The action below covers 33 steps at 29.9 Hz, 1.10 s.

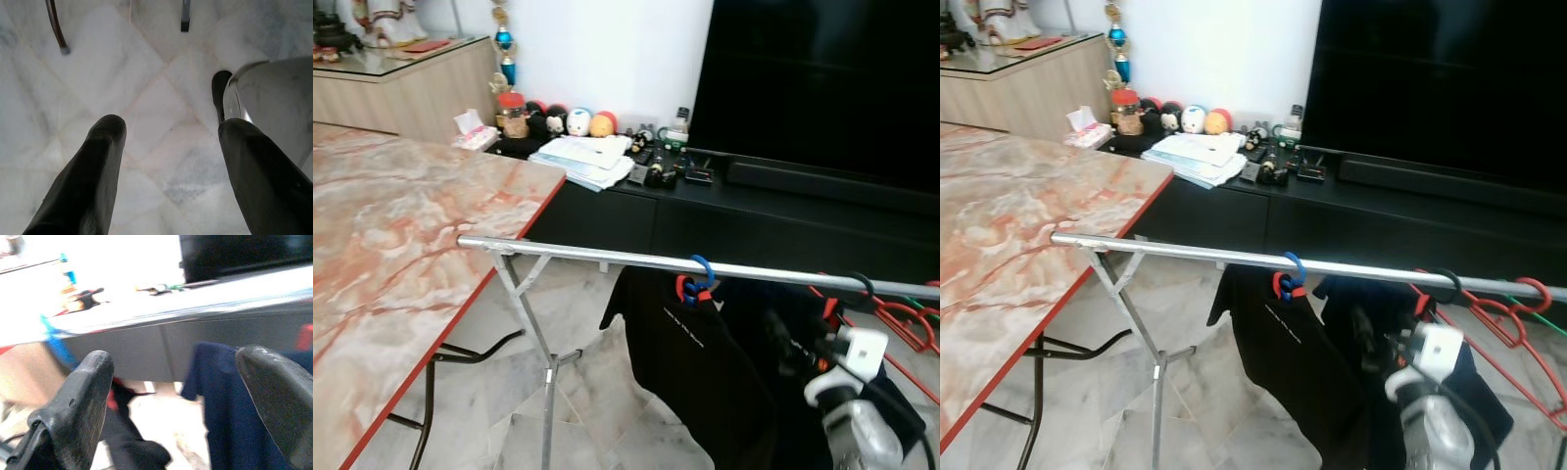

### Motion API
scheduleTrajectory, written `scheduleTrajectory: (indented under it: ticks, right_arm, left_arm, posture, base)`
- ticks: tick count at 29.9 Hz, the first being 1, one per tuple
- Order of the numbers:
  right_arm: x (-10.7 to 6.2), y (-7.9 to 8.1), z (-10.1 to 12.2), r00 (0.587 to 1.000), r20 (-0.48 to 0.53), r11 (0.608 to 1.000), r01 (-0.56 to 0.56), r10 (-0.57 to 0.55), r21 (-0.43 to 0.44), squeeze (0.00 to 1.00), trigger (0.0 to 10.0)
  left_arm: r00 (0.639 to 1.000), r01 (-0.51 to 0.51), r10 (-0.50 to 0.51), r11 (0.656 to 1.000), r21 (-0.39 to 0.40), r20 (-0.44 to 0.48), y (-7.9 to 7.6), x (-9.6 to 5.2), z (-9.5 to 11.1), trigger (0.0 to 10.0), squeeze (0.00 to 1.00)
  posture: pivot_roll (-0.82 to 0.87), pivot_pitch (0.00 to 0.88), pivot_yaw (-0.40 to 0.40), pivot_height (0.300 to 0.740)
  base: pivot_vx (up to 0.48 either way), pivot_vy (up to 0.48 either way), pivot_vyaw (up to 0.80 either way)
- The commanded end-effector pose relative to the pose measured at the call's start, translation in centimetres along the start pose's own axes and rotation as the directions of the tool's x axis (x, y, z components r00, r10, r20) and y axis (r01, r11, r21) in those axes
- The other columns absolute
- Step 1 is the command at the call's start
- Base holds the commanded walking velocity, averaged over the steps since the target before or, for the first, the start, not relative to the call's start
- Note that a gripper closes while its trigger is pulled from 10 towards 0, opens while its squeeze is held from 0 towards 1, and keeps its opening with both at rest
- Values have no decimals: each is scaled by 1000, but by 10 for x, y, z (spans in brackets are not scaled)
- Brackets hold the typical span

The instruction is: Hang hanger

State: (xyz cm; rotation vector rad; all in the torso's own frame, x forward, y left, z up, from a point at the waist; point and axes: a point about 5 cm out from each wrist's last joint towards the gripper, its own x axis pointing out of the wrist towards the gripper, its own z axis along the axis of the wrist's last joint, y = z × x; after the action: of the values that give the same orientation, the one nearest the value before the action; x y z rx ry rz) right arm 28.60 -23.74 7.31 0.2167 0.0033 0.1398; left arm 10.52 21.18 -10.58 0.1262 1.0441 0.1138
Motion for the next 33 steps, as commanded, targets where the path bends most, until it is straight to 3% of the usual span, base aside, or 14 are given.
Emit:
scheduleTrajectory:
  ticks: [1, 4, 6, 9, 15, 17, 28, 33]
  right_arm:
    - [-6, 1, -4, 1000, -21, 1000, 13, -13, 21, 0, 10000]
    - [-12, 14, -6, 993, -66, 995, -94, 95, 26, 0, 10000]
    - [-21, 21, -16, 973, -166, 980, -178, 163, -84, 0, 10000]
    - [-25, 15, -28, 968, -222, 985, -144, 120, -95, 0, 10000]
    - [-26, 29, -27, 937, -262, 963, -258, 230, -78, 0, 10000]
    - [-26, 31, -24, 924, -277, 953, -293, 262, -75, 0, 10000]
    - [-6, 25, 4, 923, -226, 938, -337, 311, -86, 0, 10000]
    - [-4, 41, 0, 853, -281, 882, -470, 439, -47, 0, 10000]
  left_arm:
    - [1000, 3, -2, 1000, 19, -22, 0, -1, -6, 10000, 0]
    - [1000, 3, -3, 1000, 29, -24, 1, -1, -6, 10000, 0]
    - [1000, 2, -1, 999, 46, -25, 1, -1, -6, 10000, 0]
    - [1000, 2, 0, 998, 66, -26, 3, -1, -6, 10000, 0]
    - [999, -4, 9, 995, 103, -49, 5, -1, -6, 10000, 0]
    - [999, -12, 16, 997, 77, -49, 5, -1, -6, 10000, 0]
    - [999, -19, 22, 997, 76, -35, 6, 1, 1, 10000, 0]
    - [998, -43, 46, 997, 71, -32, 8, 2, 2, 10000, 0]
  posture:
    - [64, 0, 9, 740]
    - [63, 0, 14, 740]
    - [66, 0, 14, 740]
    - [68, 0, 18, 740]
    - [59, 0, 25, 740]
    - [59, 0, 24, 740]
    - [71, 0, 26, 740]
    - [78, 0, 25, 740]
  base:
    - [0, 0, 0]
    - [0, 0, 0]
    - [0, 0, 0]
    - [0, -97, 0]
    - [0, -399, 0]
    - [0, -135, 0]
    - [0, 0, 0]
    - [0, -245, 0]
